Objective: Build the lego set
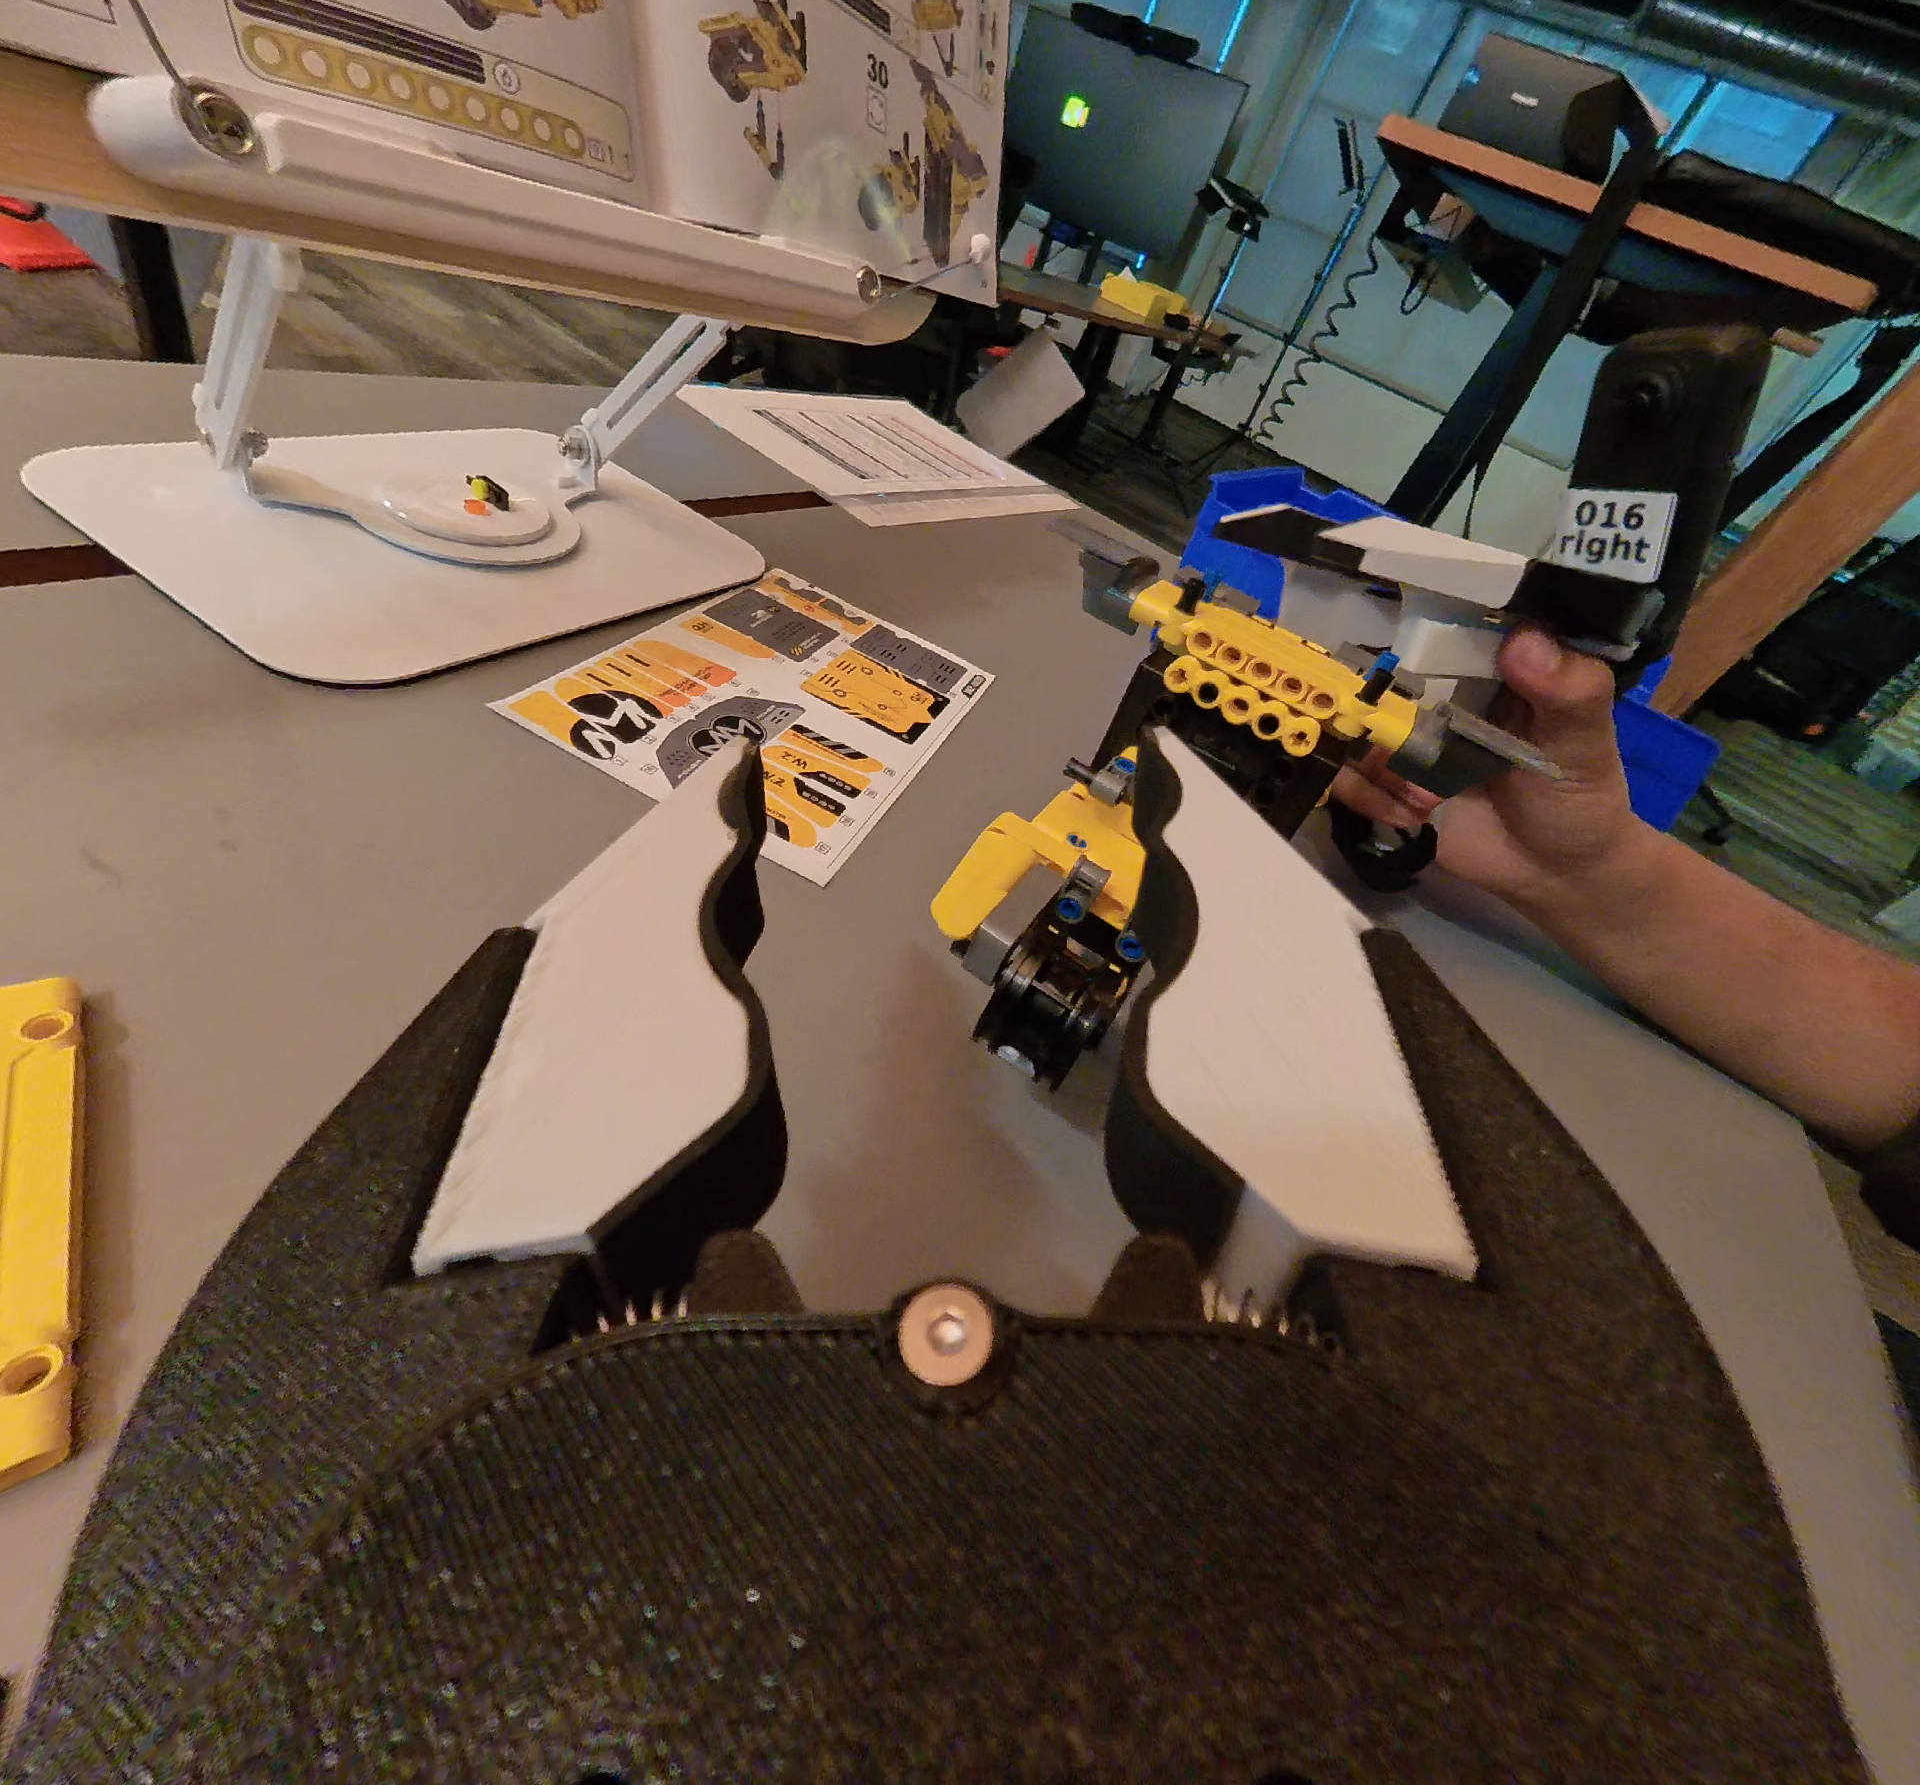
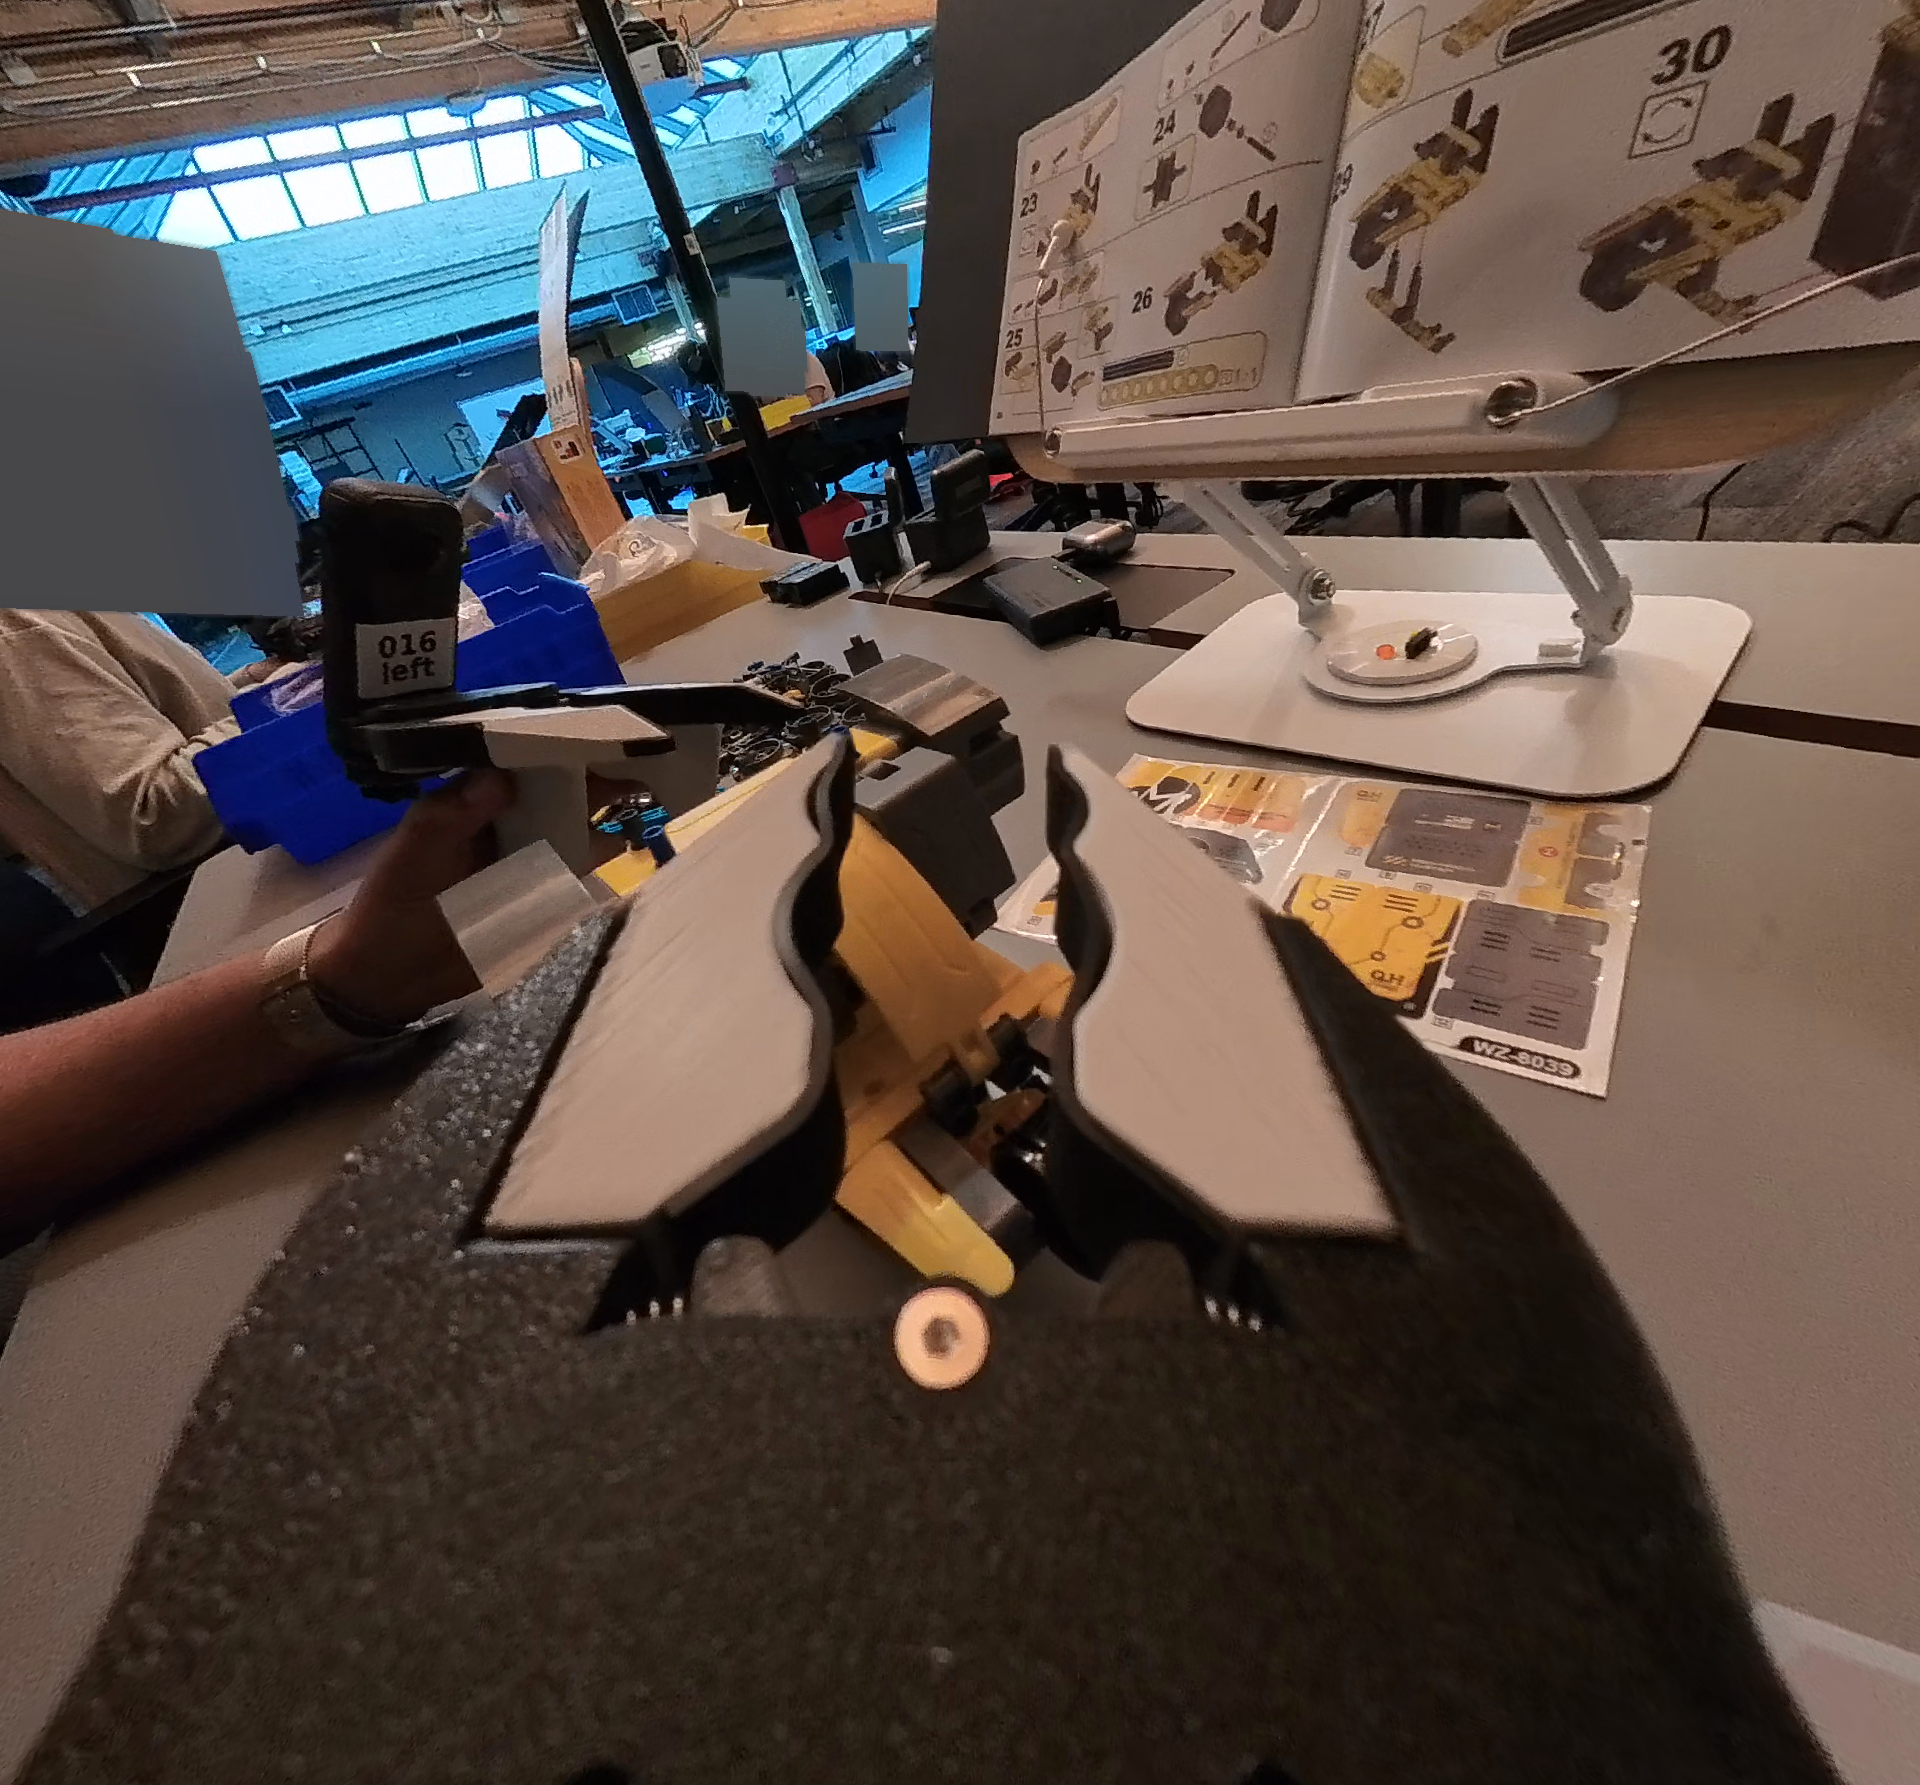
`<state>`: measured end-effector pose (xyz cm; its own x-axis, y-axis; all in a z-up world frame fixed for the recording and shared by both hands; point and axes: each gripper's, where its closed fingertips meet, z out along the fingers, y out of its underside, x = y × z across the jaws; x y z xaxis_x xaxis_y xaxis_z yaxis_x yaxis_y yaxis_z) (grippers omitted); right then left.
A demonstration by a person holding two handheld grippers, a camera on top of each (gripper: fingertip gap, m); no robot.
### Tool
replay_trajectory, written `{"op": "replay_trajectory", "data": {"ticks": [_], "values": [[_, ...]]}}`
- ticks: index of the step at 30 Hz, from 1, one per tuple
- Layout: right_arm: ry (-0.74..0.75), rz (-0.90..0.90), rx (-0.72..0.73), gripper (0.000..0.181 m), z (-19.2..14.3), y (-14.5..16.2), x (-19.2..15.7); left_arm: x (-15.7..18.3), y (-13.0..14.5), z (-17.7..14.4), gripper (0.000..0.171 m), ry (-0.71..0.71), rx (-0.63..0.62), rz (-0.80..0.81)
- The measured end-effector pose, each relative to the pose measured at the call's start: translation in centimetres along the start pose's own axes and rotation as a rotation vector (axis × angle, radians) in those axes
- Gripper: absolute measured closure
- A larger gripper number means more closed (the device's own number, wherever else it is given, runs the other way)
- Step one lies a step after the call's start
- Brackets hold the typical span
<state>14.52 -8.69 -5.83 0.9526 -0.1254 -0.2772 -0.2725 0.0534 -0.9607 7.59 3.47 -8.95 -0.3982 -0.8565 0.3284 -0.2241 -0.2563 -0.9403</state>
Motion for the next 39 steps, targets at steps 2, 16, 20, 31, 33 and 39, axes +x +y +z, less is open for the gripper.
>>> {"op": "replay_trajectory", "data": {"ticks": [2, 16, 20, 31, 33, 39], "values": [[0.006, -0.015, 0.005, 0.149, 0.0, -0.1, 0.0, 0.0, 0.2, 0.1, 0.104, -0.004, -0.011, 0.013], [0.011, 0.014, 0.002, 0.146, 0.1, 0.0, 0.1, 0.0, 0.7, 0.4, 0.105, -0.007, -0.034, 0.025], [0.070, 0.034, 0.074, 0.131, -0.6, -1.2, 1.1, 0.0, 0.7, 0.3, 0.105, -0.007, -0.034, 0.026], [0.145, -0.014, 0.194, 0.117, -2.4, -3.7, 2.4, 0.1, 0.3, 0.2, 0.103, 0.013, -0.018, -0.010], [0.148, -0.029, 0.181, 0.117, -2.1, -3.3, 2.4, -0.1, 0.6, 0.3, 0.102, 0.016, -0.032, -0.029], [0.141, -0.050, 0.114, 0.117, -1.2, -1.6, 2.3, -0.1, 1.1, 0.6, 0.102, 0.047, -0.053, -0.081]]}}
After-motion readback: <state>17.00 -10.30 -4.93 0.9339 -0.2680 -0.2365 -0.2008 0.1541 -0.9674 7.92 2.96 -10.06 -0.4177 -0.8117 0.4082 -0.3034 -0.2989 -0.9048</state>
